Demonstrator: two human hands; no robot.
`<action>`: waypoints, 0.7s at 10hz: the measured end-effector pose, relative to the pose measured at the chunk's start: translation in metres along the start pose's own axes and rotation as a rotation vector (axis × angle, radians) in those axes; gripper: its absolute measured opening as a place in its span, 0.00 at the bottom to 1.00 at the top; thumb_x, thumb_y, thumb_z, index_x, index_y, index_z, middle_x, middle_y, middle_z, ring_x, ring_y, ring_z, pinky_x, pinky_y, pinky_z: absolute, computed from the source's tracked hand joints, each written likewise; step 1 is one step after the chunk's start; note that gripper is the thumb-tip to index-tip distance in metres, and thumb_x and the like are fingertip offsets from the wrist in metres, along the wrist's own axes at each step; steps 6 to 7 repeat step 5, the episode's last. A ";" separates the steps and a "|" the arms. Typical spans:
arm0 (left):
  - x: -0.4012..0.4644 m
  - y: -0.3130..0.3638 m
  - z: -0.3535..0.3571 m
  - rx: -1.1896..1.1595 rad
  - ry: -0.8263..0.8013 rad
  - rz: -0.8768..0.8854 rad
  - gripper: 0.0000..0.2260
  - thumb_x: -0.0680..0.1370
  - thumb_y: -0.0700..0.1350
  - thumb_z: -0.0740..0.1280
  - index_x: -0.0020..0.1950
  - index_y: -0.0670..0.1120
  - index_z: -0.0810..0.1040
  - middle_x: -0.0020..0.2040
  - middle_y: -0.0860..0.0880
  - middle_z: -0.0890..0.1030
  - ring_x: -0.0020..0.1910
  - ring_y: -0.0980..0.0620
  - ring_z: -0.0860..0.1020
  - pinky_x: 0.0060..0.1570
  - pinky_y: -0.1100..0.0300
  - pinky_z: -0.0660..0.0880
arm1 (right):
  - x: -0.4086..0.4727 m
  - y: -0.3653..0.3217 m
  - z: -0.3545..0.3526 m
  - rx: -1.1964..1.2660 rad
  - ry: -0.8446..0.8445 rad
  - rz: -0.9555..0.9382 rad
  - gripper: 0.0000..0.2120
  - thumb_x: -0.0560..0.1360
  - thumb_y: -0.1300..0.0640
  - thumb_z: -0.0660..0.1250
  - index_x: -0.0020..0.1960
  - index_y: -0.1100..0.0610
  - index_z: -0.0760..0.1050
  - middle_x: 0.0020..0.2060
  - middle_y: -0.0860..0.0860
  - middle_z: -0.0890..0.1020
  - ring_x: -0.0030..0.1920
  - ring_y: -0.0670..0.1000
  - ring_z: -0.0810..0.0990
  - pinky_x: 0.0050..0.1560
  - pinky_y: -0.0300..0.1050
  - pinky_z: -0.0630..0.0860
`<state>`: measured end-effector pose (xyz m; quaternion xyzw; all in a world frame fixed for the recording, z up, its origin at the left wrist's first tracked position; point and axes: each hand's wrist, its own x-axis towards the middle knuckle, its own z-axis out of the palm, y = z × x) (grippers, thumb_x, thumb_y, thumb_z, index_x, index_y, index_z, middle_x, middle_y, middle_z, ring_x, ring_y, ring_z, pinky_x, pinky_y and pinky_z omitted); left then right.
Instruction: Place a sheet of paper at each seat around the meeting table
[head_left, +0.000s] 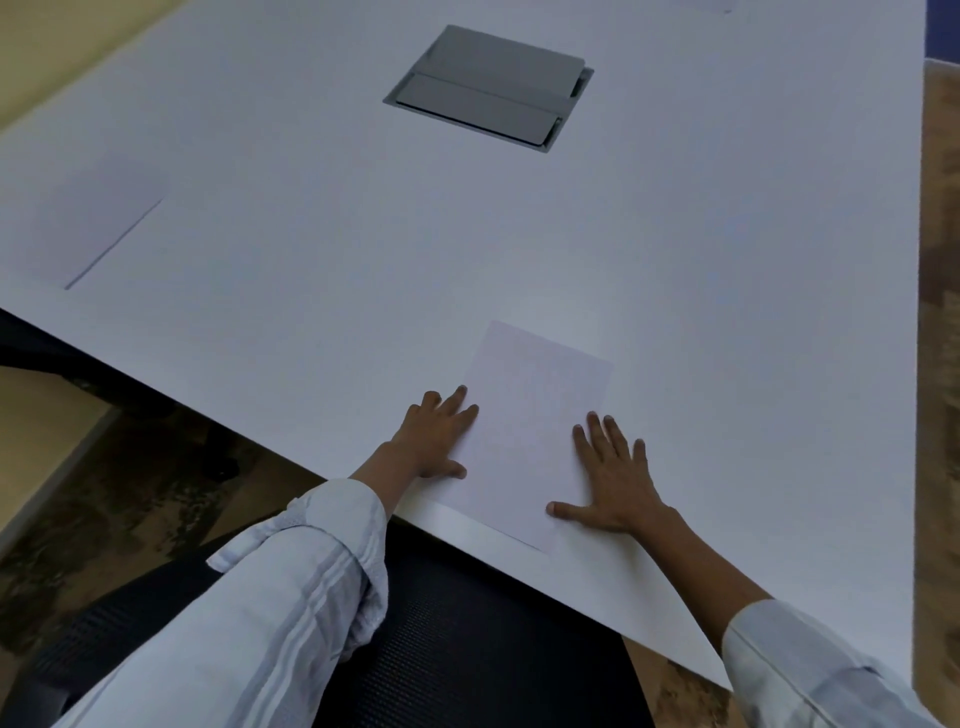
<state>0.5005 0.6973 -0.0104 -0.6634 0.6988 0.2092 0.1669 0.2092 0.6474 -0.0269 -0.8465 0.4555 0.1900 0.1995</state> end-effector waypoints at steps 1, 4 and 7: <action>-0.002 0.005 -0.002 -0.012 -0.025 -0.026 0.47 0.70 0.60 0.72 0.79 0.50 0.49 0.81 0.47 0.45 0.75 0.38 0.55 0.67 0.45 0.66 | -0.002 0.001 0.005 0.011 0.003 -0.011 0.65 0.58 0.15 0.50 0.79 0.53 0.33 0.78 0.53 0.32 0.78 0.56 0.30 0.75 0.69 0.38; -0.032 0.050 -0.028 -0.143 -0.050 -0.235 0.51 0.73 0.64 0.67 0.79 0.41 0.38 0.80 0.43 0.39 0.80 0.44 0.42 0.76 0.43 0.52 | -0.004 0.005 -0.021 0.099 0.033 -0.092 0.64 0.61 0.19 0.58 0.79 0.55 0.34 0.79 0.53 0.33 0.79 0.54 0.33 0.76 0.68 0.41; -0.046 0.079 -0.036 -0.159 -0.023 -0.254 0.49 0.75 0.64 0.64 0.78 0.40 0.37 0.80 0.42 0.38 0.79 0.44 0.40 0.77 0.43 0.49 | -0.014 0.018 -0.028 0.074 0.053 -0.162 0.62 0.63 0.21 0.59 0.80 0.56 0.35 0.79 0.53 0.35 0.79 0.54 0.35 0.76 0.67 0.42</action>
